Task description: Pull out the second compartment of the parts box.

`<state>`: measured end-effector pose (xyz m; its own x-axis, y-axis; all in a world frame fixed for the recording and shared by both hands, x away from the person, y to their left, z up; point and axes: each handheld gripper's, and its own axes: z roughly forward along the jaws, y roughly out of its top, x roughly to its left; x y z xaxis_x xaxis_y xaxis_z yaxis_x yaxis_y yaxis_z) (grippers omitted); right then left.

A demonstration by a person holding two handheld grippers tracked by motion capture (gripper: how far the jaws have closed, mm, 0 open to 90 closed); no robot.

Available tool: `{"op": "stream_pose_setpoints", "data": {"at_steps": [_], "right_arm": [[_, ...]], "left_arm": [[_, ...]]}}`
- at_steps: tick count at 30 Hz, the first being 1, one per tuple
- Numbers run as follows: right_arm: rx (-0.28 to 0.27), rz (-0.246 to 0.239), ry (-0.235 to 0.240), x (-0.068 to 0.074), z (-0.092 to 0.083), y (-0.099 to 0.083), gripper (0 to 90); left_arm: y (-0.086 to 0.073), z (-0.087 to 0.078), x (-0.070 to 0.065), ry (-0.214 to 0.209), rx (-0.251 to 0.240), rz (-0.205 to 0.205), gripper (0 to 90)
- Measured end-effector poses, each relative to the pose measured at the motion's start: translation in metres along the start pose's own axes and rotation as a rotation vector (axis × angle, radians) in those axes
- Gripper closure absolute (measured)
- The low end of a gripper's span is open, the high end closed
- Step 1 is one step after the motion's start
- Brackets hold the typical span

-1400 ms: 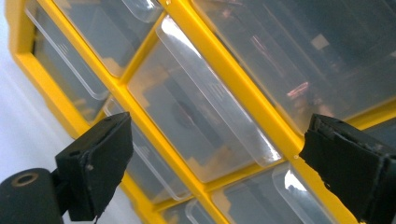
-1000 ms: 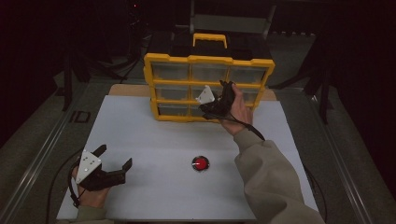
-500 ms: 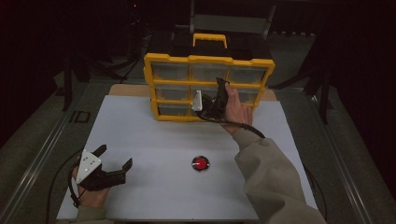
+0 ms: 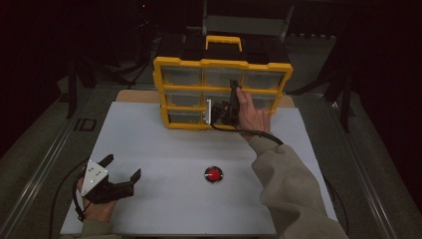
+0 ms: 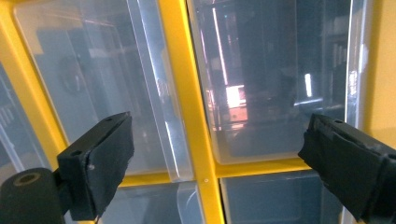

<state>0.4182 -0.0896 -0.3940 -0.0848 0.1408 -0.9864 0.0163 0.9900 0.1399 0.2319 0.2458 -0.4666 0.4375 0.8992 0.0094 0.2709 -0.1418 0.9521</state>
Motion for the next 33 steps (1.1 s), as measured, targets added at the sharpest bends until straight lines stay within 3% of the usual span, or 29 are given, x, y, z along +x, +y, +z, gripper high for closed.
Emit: {"op": "stream_pose_setpoints", "data": {"at_steps": [11,21,33], "right_arm": [[-0.014,-0.087,-0.072,-0.001,0.0,-0.003,10.9],[-0.034,-0.132,-0.138,-0.008,-0.002,-0.002,14.2],[-0.036,-0.125,-0.216,-0.022,0.0,0.0,22.1]], "left_arm": [[0.0,0.0,0.0,0.002,-0.004,-0.002,0.0],[0.0,0.0,0.0,0.001,0.001,0.0,0.0],[0.0,0.0,0.0,-0.001,0.0,-0.002,0.0]]}}
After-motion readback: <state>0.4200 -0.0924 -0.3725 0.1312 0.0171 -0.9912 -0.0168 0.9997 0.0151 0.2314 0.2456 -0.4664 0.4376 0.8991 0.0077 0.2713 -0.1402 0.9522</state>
